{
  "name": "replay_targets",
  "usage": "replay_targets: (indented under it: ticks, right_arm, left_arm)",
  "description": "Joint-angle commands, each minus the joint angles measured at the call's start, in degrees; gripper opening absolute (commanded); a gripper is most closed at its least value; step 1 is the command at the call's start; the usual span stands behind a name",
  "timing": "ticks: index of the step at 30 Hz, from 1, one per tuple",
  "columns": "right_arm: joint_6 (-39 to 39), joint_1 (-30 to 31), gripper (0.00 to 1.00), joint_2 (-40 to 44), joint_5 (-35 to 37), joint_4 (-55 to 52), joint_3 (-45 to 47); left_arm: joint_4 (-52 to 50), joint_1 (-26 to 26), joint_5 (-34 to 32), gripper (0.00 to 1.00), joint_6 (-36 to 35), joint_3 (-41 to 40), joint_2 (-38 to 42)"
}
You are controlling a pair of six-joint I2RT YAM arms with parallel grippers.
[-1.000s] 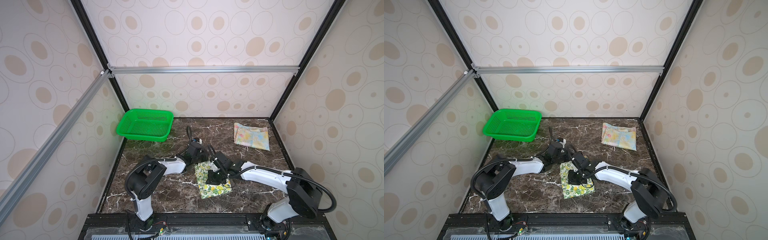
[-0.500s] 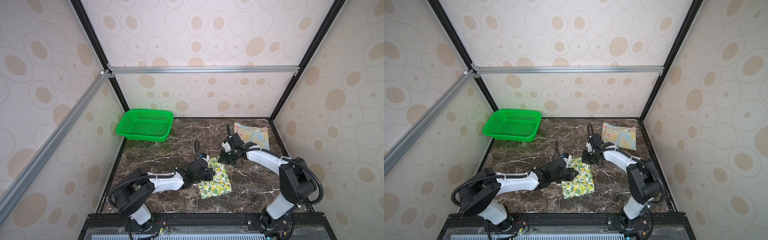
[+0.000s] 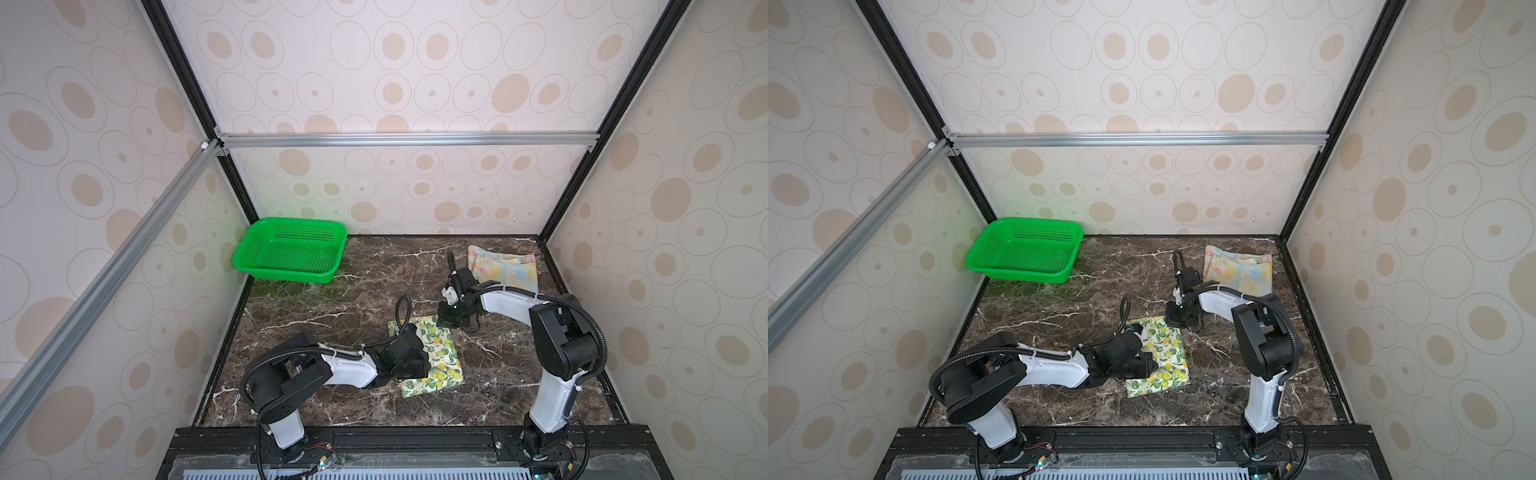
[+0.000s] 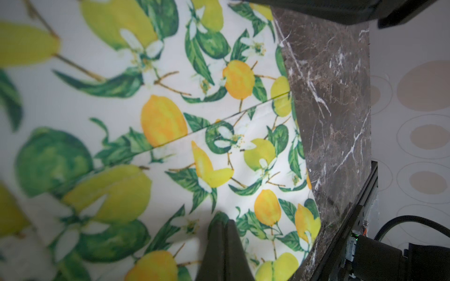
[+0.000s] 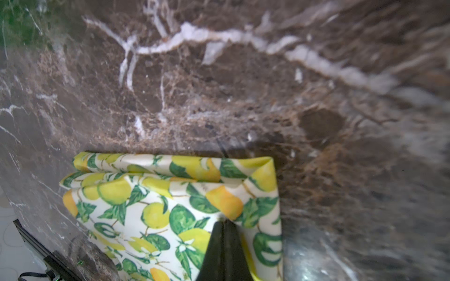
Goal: Fold and stack skirts
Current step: Rotate the skirt at the center of the table.
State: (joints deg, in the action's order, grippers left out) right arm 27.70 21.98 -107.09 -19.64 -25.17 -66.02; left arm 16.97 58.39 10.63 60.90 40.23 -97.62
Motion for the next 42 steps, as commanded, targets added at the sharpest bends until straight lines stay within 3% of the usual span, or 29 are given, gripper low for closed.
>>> replay_targets:
  ticks: [1,11,17,29,36,42]
  right_arm:
    - [0.7,-1.0,0.00,0.0,1.4,1.6,1.5]
    - [4.8,-0.9,0.00,3.5,-0.1,5.5,8.9]
    - [7.5,0.5,0.00,9.8,0.2,5.8,14.1]
    - [18.2,12.3,0.00,21.4,6.9,5.4,23.3]
    - [17.2,14.4,0.00,23.1,6.1,4.1,19.8]
    - [9.2,13.2,0.00,19.4,5.5,0.8,11.2]
  left_arm:
    - [-5.7,0.4,-0.1,0.00,1.3,-1.1,0.3]
    - [-11.6,-3.5,-0.3,0.00,-1.4,-3.6,2.2]
    - [-16.0,-7.0,-1.8,0.00,-5.8,-2.7,3.1]
    - [-24.5,-15.2,-9.7,0.00,-15.8,-1.1,8.0]
    - [-26.3,-15.3,-13.8,0.00,-21.1,3.5,14.3]
    - [-25.1,-12.6,-11.9,0.00,-17.0,2.9,18.4]
